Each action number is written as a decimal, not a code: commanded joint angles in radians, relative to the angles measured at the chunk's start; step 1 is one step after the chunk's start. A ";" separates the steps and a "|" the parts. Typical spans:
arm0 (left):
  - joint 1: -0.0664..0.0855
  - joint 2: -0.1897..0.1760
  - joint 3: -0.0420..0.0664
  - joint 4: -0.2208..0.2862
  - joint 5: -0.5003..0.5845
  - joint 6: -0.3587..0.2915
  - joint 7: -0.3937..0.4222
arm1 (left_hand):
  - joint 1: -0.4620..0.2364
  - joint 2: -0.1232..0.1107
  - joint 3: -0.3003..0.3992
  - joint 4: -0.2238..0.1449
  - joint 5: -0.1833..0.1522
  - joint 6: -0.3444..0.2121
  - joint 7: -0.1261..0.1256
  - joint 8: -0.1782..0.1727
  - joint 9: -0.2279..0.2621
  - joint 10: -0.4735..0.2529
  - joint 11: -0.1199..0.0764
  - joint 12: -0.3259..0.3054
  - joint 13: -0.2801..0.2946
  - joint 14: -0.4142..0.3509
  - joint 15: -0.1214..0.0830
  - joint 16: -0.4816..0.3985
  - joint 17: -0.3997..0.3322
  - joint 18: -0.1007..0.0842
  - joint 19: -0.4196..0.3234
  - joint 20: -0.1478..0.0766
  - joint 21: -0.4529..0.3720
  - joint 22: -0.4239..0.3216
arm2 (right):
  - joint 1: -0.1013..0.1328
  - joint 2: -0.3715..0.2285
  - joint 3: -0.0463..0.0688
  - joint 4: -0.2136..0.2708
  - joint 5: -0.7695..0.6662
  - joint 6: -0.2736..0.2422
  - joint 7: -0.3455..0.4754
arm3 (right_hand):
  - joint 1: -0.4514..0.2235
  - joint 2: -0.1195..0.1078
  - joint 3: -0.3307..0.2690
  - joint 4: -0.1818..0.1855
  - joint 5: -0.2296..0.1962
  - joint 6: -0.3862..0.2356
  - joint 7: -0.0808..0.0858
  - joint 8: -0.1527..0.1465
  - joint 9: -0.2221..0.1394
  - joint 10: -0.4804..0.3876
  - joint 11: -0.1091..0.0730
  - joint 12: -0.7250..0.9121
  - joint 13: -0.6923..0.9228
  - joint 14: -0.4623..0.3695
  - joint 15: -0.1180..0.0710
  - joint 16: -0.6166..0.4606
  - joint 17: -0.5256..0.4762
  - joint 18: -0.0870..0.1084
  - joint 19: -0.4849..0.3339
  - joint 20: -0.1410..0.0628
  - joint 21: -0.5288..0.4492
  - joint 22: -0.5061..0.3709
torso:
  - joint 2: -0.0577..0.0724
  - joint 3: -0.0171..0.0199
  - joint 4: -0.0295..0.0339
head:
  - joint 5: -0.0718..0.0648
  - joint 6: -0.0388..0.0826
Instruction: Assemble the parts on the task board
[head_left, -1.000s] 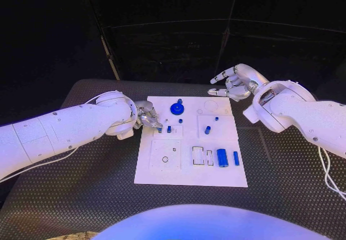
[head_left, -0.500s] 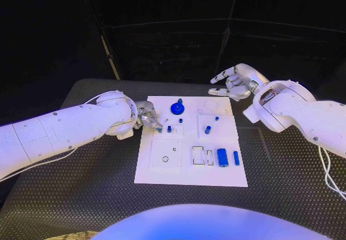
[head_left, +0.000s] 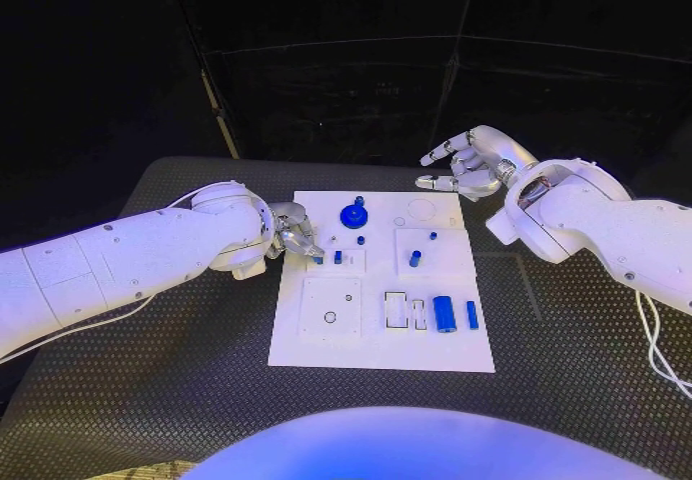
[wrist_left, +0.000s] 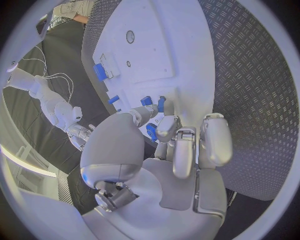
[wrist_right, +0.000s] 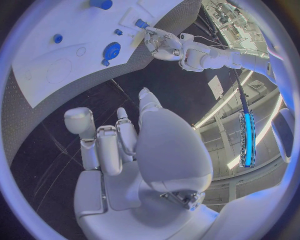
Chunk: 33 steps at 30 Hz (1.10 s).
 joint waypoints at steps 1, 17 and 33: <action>0.001 0.000 0.000 0.004 0.017 0.019 -0.005 | -0.010 0.001 0.160 -0.156 0.008 0.000 -0.010 0.007 0.001 0.012 -0.005 0.004 0.001 0.104 -0.009 0.006 0.263 -0.012 0.004 -0.006 0.005 0.001 | 0.002 0.001 0.001 0.001 -0.003 0.004 0.009 | -0.002 0.003 -0.005 0.001 0.004 -0.001 -0.003 0.004 0.000 0.003 -0.007 0.005 0.001 0.061 -0.009 -0.006 0.066 0.010 -0.002 0.000 -0.004 -0.001 | 0.000 -0.0006 -0.0001 | 0.000 -0.001; 0.000 0.008 0.000 -0.011 0.017 0.002 -0.006 | -0.013 0.003 0.162 -0.157 0.010 -0.001 -0.010 0.008 0.001 0.006 -0.005 -0.005 -0.011 0.104 -0.009 0.006 0.263 -0.011 0.001 -0.006 0.002 -0.004 | 0.002 0.004 0.001 -0.001 -0.003 0.003 0.010 | -0.002 0.005 -0.007 -0.001 0.007 0.001 -0.004 0.006 0.000 0.003 -0.007 0.006 0.001 0.061 -0.010 -0.006 0.067 0.010 -0.001 -0.001 -0.005 -0.002 | 0.000 0.0003 -0.0009 | 0.000 -0.002; -0.006 0.011 0.000 -0.002 -0.017 -0.004 -0.005 | -0.013 0.004 0.163 -0.158 0.010 -0.003 -0.010 0.007 0.001 0.004 -0.005 -0.008 -0.014 0.104 -0.009 0.006 0.263 -0.012 0.003 -0.007 0.004 -0.001 | 0.001 0.005 0.001 -0.004 -0.003 0.005 0.012 | -0.002 0.005 -0.007 -0.001 0.007 0.001 -0.004 0.006 0.000 0.003 -0.007 0.006 0.001 0.061 -0.010 -0.006 0.067 0.010 -0.001 -0.001 -0.005 -0.002 | 0.000 0.0000 -0.0001 | -0.001 -0.006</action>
